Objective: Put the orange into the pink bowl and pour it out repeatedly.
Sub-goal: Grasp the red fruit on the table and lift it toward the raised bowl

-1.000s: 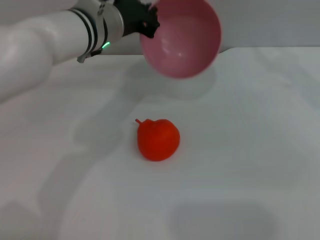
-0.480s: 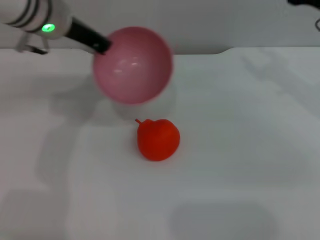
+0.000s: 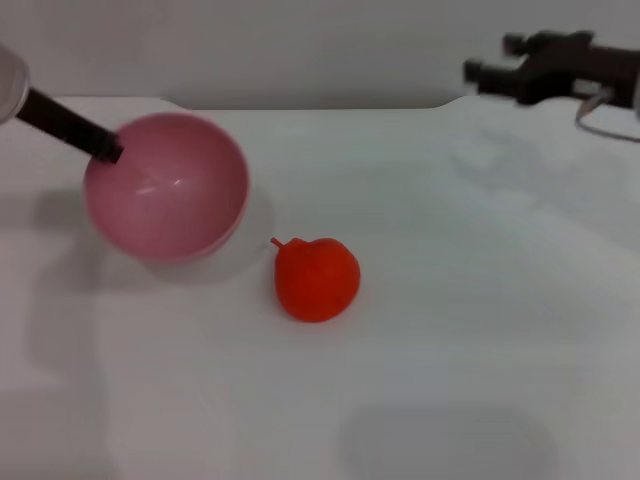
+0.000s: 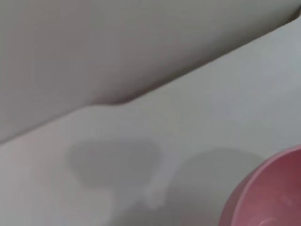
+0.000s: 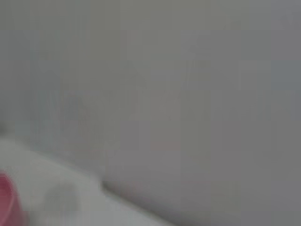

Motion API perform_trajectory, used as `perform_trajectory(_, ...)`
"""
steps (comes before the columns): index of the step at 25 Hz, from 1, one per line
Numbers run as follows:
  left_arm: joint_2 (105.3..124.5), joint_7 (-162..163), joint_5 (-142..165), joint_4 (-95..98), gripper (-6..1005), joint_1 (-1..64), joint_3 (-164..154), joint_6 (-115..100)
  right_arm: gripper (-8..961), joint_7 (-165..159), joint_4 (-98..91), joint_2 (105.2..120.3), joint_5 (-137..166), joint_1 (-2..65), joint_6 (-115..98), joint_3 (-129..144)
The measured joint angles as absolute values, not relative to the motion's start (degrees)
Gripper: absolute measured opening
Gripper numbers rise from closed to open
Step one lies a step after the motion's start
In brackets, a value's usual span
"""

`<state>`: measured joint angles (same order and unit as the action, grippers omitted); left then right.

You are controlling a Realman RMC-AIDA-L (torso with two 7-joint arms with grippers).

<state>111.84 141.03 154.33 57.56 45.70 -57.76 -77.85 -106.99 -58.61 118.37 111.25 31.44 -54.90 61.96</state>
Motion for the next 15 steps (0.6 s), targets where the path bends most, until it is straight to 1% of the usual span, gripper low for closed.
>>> perform_trajectory(7, 112.33, 141.25, 154.35, 57.48, 41, 44.23, -58.07, -78.69, 659, -128.34, -61.50, 117.67, 133.24, 42.02, -69.77, 67.06)
perform_trajectory(11, 112.44, 141.26, 154.38, 57.48, 41, 44.16, -58.10, -78.86, 658, -129.66, -61.42, 117.97, 135.91, 47.09, -79.21, 67.56)
perform_trajectory(15, 112.84, 140.82, 154.42, 57.48, 41, 44.11, -59.48, -79.31, 658, -129.66, -60.12, 118.26, 136.09, 49.50, -82.97, 70.04)
